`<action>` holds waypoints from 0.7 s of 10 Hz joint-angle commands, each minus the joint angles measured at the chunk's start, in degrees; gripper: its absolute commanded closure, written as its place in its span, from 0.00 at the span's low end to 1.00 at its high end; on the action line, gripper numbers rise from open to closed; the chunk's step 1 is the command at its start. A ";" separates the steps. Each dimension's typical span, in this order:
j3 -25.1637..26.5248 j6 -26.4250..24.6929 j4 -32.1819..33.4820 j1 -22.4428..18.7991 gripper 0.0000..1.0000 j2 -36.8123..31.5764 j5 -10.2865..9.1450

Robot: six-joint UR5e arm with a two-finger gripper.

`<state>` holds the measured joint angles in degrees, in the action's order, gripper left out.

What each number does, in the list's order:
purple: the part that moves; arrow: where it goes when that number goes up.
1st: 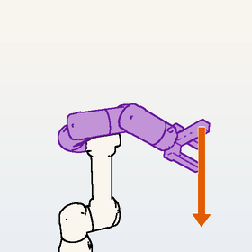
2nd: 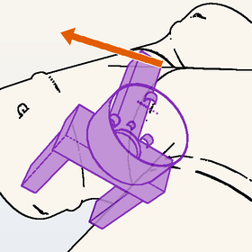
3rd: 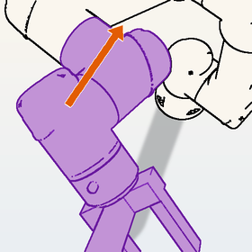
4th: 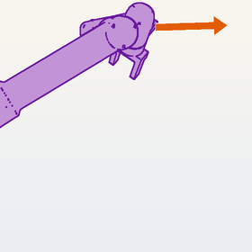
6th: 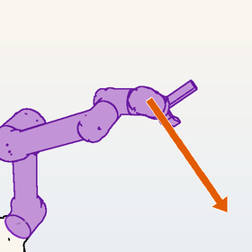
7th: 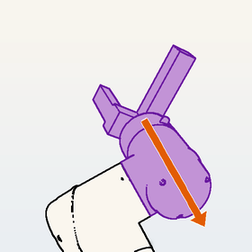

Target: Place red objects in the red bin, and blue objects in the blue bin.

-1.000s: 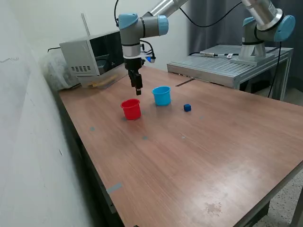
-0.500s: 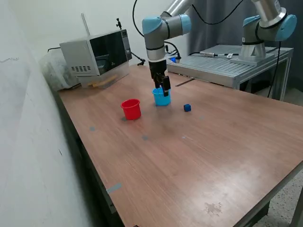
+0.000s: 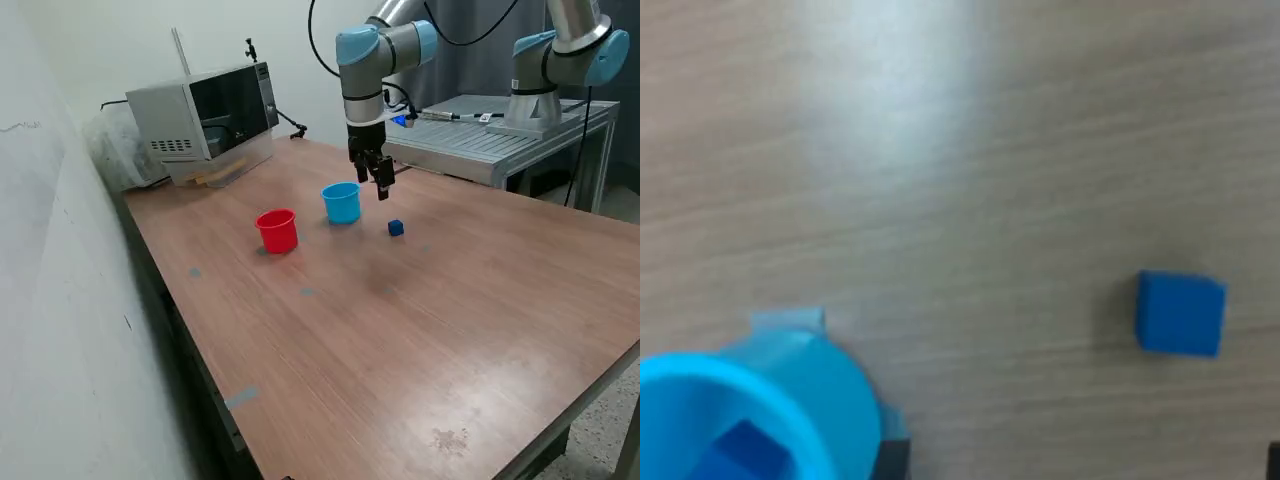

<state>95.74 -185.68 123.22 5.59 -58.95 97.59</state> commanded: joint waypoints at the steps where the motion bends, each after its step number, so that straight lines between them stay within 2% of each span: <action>1: 4.09 -2.49 3.41 -1.64 0.00 -1.61 -0.30; 7: 3.05 -2.67 8.08 -5.77 0.00 2.69 -0.56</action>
<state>99.26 -188.23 129.39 1.30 -58.32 97.16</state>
